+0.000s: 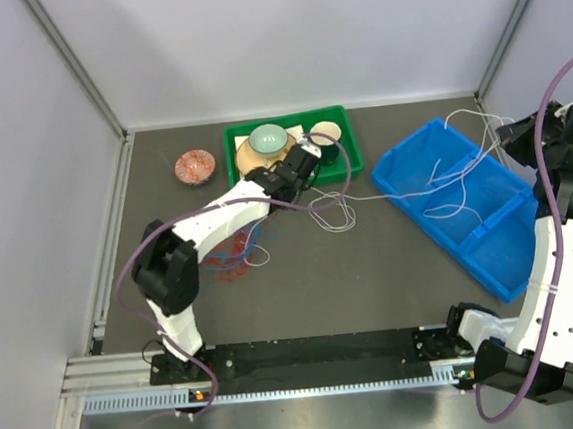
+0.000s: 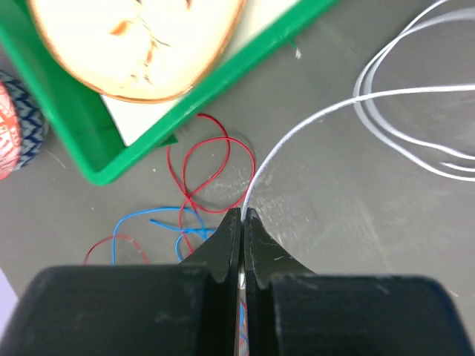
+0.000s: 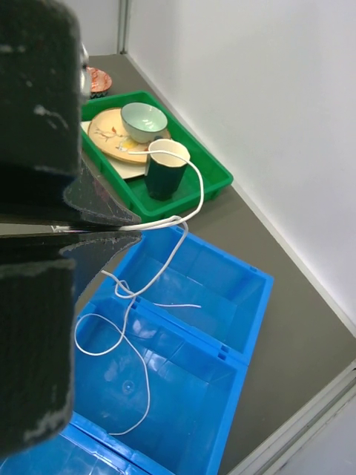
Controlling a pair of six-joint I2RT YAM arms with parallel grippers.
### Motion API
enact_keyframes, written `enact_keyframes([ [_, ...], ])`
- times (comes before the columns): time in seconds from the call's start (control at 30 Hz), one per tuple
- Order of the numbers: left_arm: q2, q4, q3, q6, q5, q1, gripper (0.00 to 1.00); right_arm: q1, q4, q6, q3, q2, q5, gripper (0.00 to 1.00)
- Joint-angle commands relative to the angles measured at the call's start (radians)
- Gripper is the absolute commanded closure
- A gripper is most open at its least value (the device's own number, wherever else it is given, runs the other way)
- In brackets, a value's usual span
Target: Untangle the cables
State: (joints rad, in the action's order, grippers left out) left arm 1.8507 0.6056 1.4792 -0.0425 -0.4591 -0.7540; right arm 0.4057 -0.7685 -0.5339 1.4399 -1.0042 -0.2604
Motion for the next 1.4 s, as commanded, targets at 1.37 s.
enact_keyframes([
  [1.37,-0.067,-0.405,0.153,-0.510,0.841,-0.067,1.00,-0.142,0.043,0.089,-0.255,0.096,-0.119,1.00],
])
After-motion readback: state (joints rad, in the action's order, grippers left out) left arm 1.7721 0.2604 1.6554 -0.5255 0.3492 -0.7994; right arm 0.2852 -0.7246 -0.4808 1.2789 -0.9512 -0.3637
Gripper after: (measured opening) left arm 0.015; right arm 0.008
